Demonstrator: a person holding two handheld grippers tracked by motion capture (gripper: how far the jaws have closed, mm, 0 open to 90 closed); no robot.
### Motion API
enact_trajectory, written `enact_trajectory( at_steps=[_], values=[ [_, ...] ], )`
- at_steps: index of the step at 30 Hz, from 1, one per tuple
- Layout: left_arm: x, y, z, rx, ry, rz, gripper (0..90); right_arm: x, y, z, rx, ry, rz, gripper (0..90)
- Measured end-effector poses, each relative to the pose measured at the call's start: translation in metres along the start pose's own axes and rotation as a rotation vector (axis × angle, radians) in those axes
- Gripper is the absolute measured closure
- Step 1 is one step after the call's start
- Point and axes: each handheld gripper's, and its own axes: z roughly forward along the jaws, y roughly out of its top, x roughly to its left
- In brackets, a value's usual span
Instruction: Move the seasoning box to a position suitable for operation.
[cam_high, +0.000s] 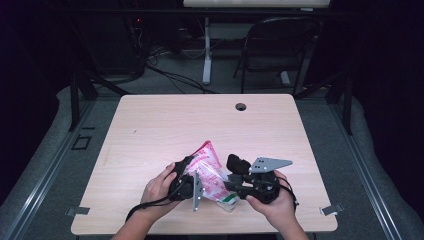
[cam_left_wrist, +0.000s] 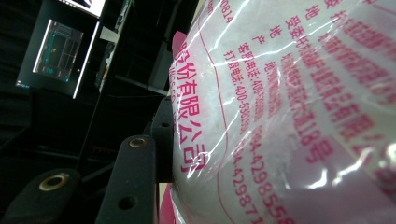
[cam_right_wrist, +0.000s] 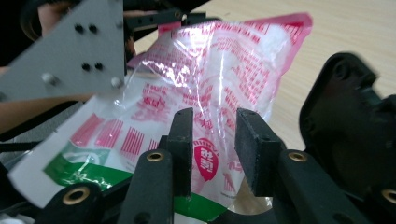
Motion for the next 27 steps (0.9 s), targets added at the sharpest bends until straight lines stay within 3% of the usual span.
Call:
enact_trajectory(
  at_steps=[8,17,27],
  values=[
    [-0.001,0.002,0.000,0.002,-0.006,0.006,61.3,0.001,-0.003,0.016,0.054,-0.022,0.000,71.7],
    [-0.002,0.002,0.000,-0.001,-0.002,0.010,61.4,-0.001,-0.003,0.020,0.088,-0.041,0.002,87.3],
    [-0.003,0.002,0.000,0.001,0.012,0.040,61.5,0.001,-0.001,0.021,0.114,-0.054,-0.010,90.0]
  ],
)
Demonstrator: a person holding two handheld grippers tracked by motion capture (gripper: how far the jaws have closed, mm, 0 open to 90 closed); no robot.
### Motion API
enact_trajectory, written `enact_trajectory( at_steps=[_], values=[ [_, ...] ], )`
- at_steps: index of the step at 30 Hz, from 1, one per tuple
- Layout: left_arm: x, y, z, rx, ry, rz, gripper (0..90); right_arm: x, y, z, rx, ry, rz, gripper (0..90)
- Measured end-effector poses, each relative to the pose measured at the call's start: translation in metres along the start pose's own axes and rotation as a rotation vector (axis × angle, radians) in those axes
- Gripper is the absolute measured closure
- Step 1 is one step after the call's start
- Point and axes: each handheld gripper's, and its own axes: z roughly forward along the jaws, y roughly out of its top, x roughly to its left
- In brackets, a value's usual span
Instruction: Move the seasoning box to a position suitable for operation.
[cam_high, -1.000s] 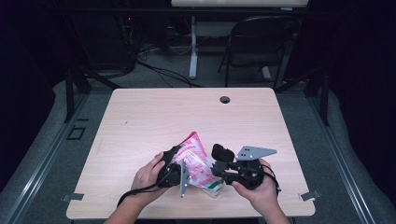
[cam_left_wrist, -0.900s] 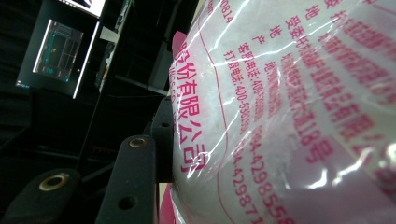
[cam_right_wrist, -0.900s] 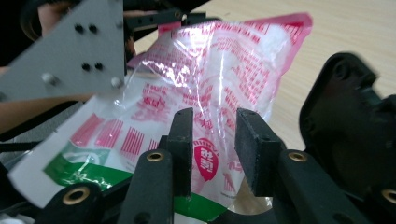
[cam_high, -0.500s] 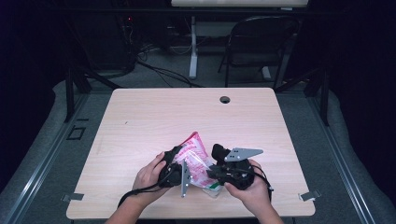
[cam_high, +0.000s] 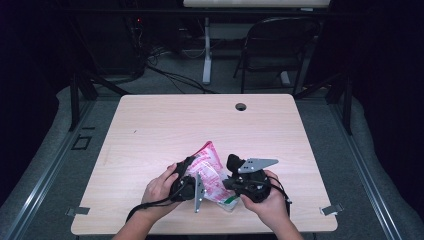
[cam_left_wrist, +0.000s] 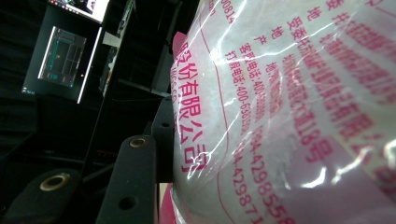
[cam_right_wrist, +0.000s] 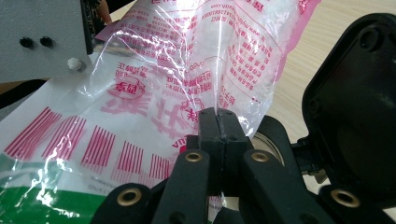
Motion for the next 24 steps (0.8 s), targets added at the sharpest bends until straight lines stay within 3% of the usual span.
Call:
enact_trajectory(
  at_steps=[24],
  values=[
    [0.0037,0.0033,-0.0044,0.008,0.043,0.098,62.0,0.0007,-0.0001,-0.0009,-0.018,-0.003,-0.007,90.0]
  ],
)
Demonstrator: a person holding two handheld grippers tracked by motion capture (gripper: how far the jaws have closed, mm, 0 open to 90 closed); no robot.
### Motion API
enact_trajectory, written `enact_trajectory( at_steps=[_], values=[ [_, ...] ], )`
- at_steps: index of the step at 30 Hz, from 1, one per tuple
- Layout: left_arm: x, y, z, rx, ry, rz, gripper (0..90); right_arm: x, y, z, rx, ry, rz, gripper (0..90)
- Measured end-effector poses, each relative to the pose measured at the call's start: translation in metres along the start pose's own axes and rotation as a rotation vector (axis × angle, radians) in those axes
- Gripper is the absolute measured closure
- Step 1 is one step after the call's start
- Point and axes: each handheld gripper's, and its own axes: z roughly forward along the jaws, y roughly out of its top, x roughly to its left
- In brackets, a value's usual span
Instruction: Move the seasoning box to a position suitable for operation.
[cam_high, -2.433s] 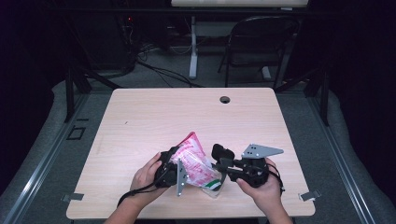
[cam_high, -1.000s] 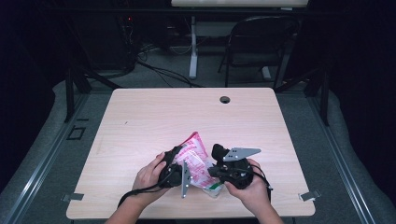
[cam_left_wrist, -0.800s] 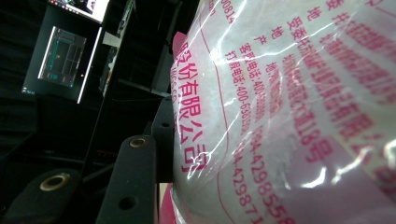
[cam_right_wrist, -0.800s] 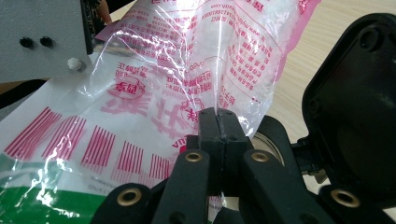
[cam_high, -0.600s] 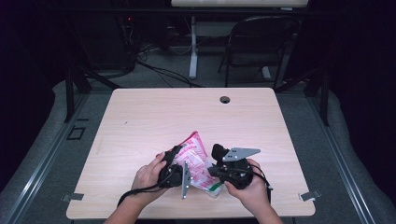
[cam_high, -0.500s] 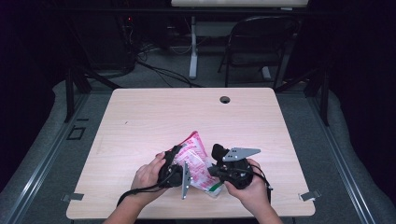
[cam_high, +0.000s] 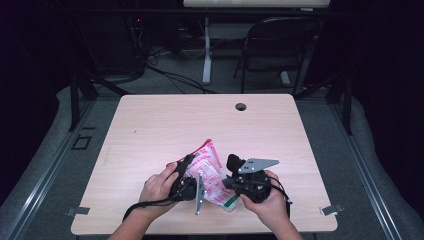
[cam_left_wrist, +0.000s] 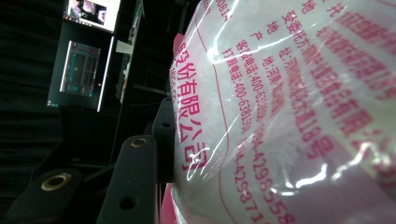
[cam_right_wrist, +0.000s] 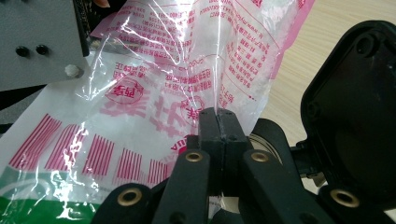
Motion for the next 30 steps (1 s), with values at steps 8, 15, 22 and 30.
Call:
enact_trajectory(
  at_steps=[8,15,22,30],
  values=[
    [-0.0005,0.0005,-0.0005,0.000,0.017,0.011,62.1,0.0000,-0.0004,-0.0002,-0.006,-0.002,-0.002,90.0],
    [0.0002,0.0004,-0.0006,0.007,0.027,0.025,62.1,0.0000,-0.0004,0.0015,-0.017,-0.009,-0.004,90.0],
    [-0.0003,0.0011,-0.0013,0.013,0.039,0.034,62.3,-0.0008,-0.0010,0.0025,-0.016,-0.010,-0.005,90.0],
    [-0.0011,0.0012,-0.0011,0.013,0.050,0.052,62.3,-0.0012,-0.0023,0.0051,-0.011,-0.010,0.000,90.0]
  ],
)
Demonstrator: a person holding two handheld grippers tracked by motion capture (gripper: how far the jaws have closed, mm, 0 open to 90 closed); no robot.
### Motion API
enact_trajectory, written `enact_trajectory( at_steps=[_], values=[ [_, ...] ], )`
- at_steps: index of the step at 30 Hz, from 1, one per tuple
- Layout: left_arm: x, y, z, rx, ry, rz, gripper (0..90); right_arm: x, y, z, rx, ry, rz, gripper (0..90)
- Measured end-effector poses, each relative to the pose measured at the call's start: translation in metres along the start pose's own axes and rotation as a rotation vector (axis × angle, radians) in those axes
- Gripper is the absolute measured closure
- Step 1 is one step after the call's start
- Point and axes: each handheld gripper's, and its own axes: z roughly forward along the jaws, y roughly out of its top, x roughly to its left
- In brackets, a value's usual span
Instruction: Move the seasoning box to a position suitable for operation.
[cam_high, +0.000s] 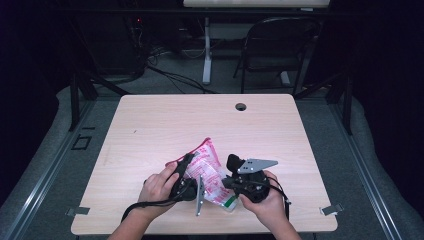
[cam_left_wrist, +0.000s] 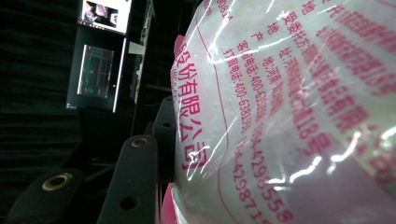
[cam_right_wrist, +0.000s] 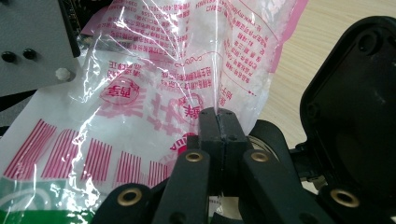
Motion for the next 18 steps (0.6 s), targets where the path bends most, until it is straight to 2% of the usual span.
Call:
enact_trajectory(
  at_steps=[18],
  values=[
    [-0.0007,0.0021,-0.0019,0.009,0.021,0.046,62.5,-0.0001,-0.0029,0.0031,0.011,0.001,0.001,90.0]
  ],
)
